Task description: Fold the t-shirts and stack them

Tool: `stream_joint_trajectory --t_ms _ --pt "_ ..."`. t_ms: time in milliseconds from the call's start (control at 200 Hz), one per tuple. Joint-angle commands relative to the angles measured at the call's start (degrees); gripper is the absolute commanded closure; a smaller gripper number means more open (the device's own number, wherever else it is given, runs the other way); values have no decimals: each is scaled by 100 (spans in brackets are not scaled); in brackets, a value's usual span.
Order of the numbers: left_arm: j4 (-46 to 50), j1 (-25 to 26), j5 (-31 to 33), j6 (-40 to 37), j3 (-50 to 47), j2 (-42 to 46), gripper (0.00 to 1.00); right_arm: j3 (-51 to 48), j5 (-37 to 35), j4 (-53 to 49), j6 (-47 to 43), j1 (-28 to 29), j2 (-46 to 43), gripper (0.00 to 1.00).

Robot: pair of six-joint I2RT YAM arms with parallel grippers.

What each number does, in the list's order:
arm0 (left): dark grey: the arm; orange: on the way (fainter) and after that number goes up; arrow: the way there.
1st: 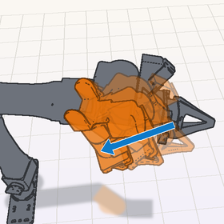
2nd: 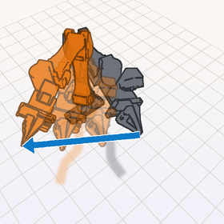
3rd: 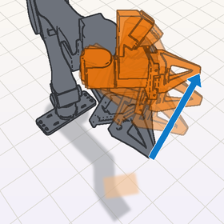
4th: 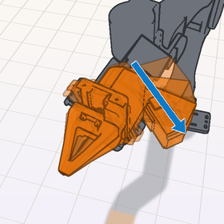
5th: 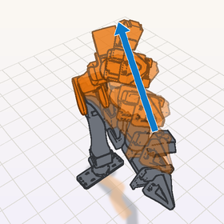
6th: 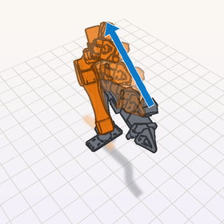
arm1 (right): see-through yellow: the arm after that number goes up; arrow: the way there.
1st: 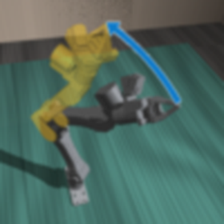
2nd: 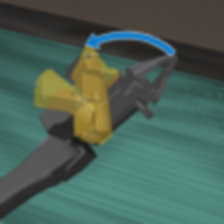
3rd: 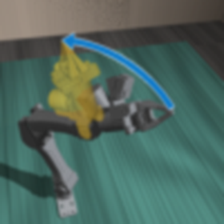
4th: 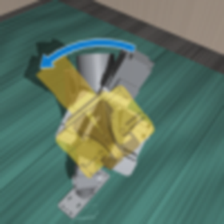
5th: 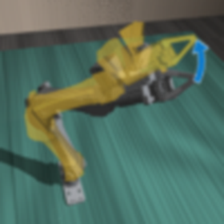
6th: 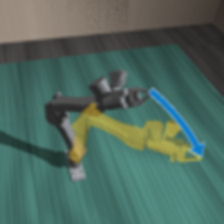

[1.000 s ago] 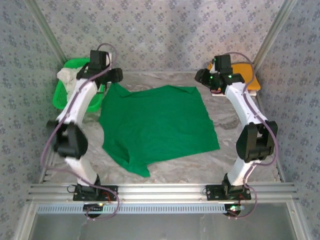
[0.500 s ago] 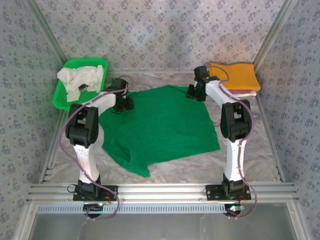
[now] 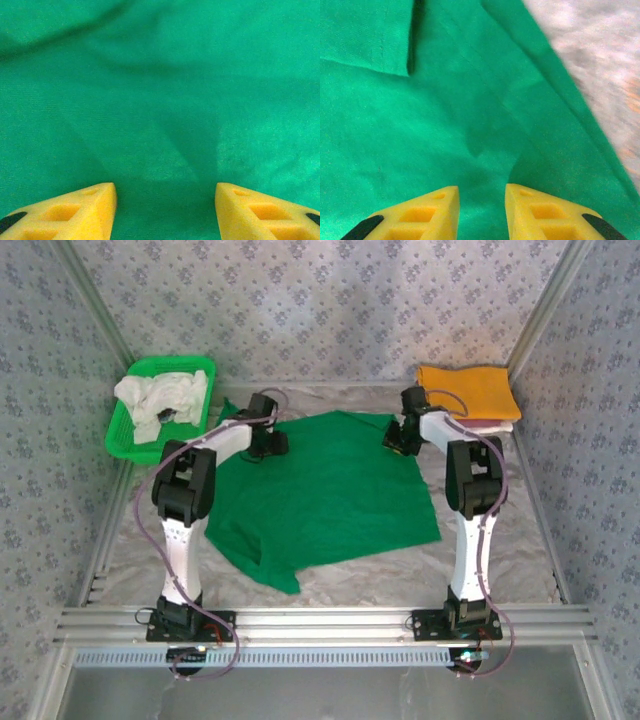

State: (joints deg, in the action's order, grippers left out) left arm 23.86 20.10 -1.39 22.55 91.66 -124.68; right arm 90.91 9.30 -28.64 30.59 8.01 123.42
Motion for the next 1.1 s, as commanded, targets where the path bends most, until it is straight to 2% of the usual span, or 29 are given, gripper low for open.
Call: stream_joint_trajectory --t_ms 0,240,475,600,864,1094 --pt "-3 145 -347 -185 283 -233 46 -713 -226 32 379 -139 -323 68" --pt "208 185 -346 -387 764 -184 45 -1269 -446 -108 682 -306 -977 73" --pt "556 -554 -53 133 1167 114 43 -998 -410 -240 614 -308 -1390 72" --pt "1007 -775 176 335 1771 -202 41 -879 -455 -310 589 -291 -1517 70" --pt "1473 -841 58 495 3132 -1195 40 -891 -358 -278 590 -326 -1555 70" --pt "1770 -832 205 817 3425 -1479 41 -827 -341 -395 369 -334 -1614 70"
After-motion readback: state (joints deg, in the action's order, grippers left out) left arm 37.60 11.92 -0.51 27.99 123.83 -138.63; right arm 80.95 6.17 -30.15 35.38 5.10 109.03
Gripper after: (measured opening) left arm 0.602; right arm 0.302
